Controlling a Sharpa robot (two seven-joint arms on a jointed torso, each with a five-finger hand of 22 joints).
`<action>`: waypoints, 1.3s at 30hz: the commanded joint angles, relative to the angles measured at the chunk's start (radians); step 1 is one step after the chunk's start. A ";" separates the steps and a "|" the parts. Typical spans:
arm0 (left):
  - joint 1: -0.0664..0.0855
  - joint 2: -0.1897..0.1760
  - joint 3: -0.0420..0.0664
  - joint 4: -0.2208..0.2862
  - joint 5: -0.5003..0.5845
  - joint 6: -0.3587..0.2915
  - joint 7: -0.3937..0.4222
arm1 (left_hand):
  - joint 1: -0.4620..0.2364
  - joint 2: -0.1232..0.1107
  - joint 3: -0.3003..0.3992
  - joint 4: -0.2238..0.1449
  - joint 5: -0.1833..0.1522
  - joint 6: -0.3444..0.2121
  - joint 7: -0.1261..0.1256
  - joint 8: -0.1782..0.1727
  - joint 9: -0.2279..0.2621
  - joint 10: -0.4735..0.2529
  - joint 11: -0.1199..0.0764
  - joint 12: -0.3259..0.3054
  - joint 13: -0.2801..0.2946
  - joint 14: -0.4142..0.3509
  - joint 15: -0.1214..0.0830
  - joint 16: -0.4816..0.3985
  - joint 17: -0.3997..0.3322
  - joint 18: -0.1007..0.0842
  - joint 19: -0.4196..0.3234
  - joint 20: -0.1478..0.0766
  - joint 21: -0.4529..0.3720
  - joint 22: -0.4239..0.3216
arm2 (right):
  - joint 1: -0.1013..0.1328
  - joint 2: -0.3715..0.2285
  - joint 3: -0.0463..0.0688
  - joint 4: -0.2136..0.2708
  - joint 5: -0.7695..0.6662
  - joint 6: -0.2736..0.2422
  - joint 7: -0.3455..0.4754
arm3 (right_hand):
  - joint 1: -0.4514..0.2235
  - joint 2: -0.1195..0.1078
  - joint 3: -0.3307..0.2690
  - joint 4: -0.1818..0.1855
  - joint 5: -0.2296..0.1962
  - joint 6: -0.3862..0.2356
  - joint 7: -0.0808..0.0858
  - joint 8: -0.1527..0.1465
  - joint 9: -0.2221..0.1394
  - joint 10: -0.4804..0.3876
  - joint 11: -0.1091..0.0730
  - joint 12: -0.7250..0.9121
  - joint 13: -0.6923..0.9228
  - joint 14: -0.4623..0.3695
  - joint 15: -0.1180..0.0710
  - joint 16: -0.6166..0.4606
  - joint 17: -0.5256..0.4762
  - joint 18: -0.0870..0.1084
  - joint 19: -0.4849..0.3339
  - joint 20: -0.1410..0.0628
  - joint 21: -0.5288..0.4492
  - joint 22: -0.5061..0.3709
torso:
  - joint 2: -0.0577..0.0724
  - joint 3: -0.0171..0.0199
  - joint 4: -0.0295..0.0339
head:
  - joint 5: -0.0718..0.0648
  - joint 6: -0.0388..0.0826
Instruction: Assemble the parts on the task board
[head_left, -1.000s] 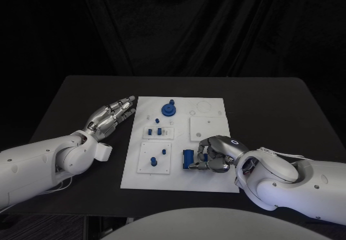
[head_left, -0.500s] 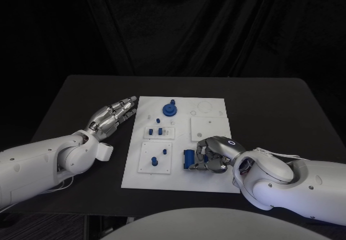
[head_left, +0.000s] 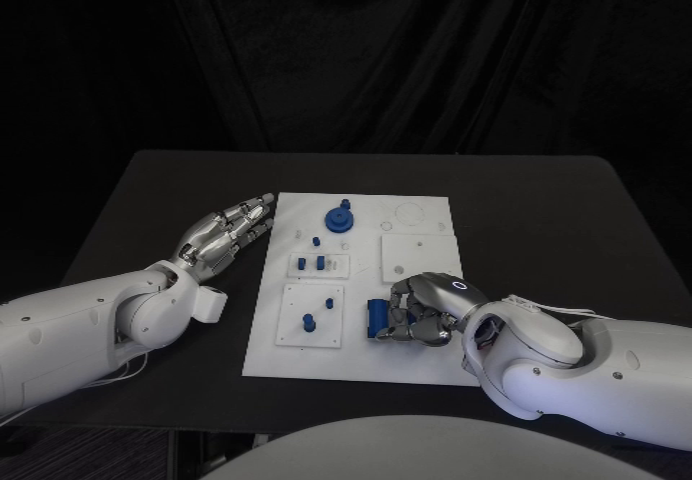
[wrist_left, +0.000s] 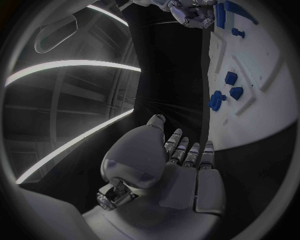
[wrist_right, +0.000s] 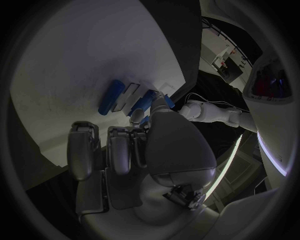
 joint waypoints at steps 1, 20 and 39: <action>-0.002 0.002 0.001 0.001 0.004 0.015 0.007 | 0.010 -0.001 0.000 -0.008 0.005 0.000 0.006 0.000 0.001 -0.001 -0.002 -0.005 -0.001 0.001 0.006 -0.003 0.000 -0.014 0.001 0.006 0.004 0.001 | -0.003 0.002 -0.001 -0.002 -0.011 0.036 -0.019 | 0.013 -0.002 0.006 -0.001 -0.006 0.002 -0.006 0.007 0.002 0.104 -0.007 0.003 0.263 0.090 -0.007 0.004 0.195 0.004 0.059 -0.007 0.005 0.227 | 0.000 0.0002 0.0004 | -0.001 0.000; -0.003 -0.003 0.001 0.001 0.004 0.017 0.005 | 0.010 -0.001 0.000 -0.008 0.005 0.000 0.006 0.000 0.001 -0.001 -0.002 -0.005 -0.001 0.001 0.006 -0.003 0.000 -0.014 0.001 0.006 0.004 0.001 | -0.001 -0.051 0.002 0.040 -0.004 -0.069 0.074 | -0.129 -0.142 -0.033 0.026 -0.007 -0.011 -0.009 -0.030 -0.015 0.104 -0.011 0.003 0.263 0.090 -0.012 0.006 0.200 0.003 0.060 -0.015 0.008 0.228 | -0.001 -0.0003 -0.0003 | 0.004 0.000; -0.004 -0.006 0.001 0.004 0.004 0.006 0.004 | 0.010 0.003 0.003 -0.010 0.007 0.003 0.007 0.001 0.001 -0.001 -0.001 -0.004 -0.001 0.002 0.008 -0.003 0.000 -0.015 0.001 0.008 0.005 0.001 | 0.047 -0.166 0.003 0.045 0.110 0.086 -0.034 | -0.038 0.033 0.050 -0.028 0.506 -0.005 0.022 -0.205 -0.164 0.104 0.017 0.003 0.263 0.095 0.012 0.015 0.220 0.000 0.066 0.009 0.023 0.232 | 0.000 -0.0005 0.0006 | 0.005 0.000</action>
